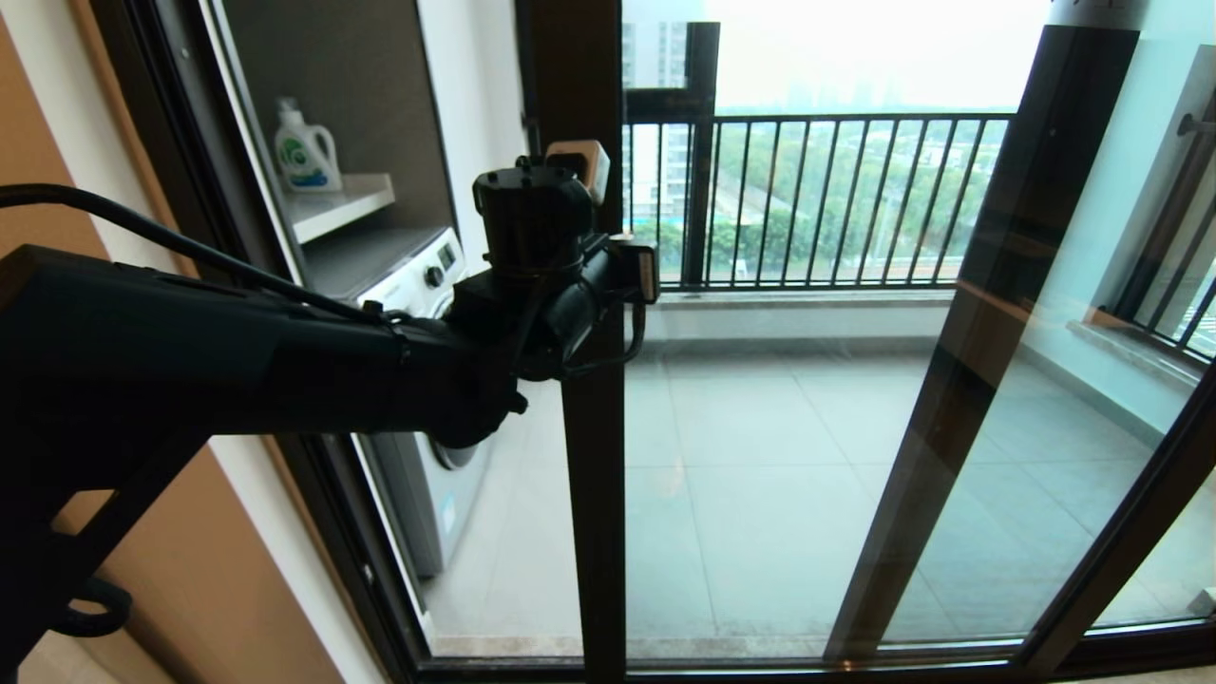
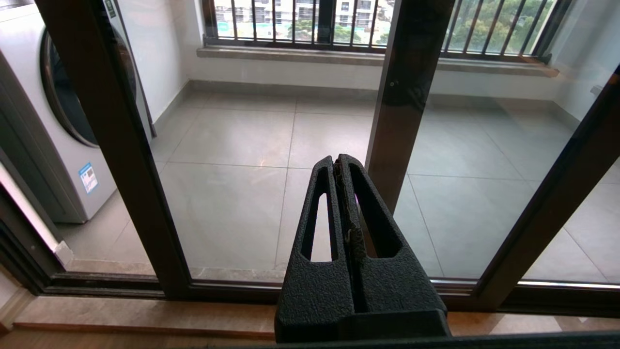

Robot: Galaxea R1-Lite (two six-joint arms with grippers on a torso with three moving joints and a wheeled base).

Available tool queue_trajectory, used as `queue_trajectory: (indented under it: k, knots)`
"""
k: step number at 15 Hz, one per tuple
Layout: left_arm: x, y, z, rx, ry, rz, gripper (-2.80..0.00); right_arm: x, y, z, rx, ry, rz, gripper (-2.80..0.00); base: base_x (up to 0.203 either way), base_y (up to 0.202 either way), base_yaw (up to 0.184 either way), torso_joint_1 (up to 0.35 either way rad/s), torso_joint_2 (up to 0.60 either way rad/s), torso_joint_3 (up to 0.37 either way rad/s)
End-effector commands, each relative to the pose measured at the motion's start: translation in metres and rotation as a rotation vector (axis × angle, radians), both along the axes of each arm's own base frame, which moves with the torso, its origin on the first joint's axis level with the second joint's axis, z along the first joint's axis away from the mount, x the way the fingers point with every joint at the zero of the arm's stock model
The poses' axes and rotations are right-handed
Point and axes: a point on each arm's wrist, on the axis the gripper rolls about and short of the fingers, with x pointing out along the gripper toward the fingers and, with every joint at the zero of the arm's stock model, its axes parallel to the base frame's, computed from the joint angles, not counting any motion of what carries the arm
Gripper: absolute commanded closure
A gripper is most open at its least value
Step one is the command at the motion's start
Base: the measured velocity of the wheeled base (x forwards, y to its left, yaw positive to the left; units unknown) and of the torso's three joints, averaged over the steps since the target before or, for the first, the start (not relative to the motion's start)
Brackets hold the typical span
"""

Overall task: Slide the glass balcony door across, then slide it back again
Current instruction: Close the slid door

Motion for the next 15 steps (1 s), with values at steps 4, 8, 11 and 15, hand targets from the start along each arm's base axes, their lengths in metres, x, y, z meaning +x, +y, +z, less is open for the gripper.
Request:
queue_trajectory:
  k: [4,8,11,15]
  knots:
    - [0.017,0.000,-0.007,0.019,-0.012,0.094,0.00,0.001,0.000,-0.003,-0.001,0.013,0.002,0.00,0.000,0.000,0.000,0.000,0.00,0.000]
    - [0.023,0.009,-0.006,0.038,-0.026,0.123,0.00,0.001,0.000,-0.003,-0.001,0.013,0.000,0.00,0.000,0.000,0.000,0.000,0.00,0.000]
    - [0.026,0.015,-0.007,0.042,-0.023,0.139,0.00,0.001,0.000,-0.003,-0.001,0.013,0.002,0.00,0.000,0.000,0.000,0.000,0.00,0.000]
    - [0.033,0.026,-0.008,0.042,-0.017,0.192,0.00,0.001,0.000,-0.003,-0.001,0.013,0.000,0.00,0.000,0.000,0.000,0.000,0.00,0.000]
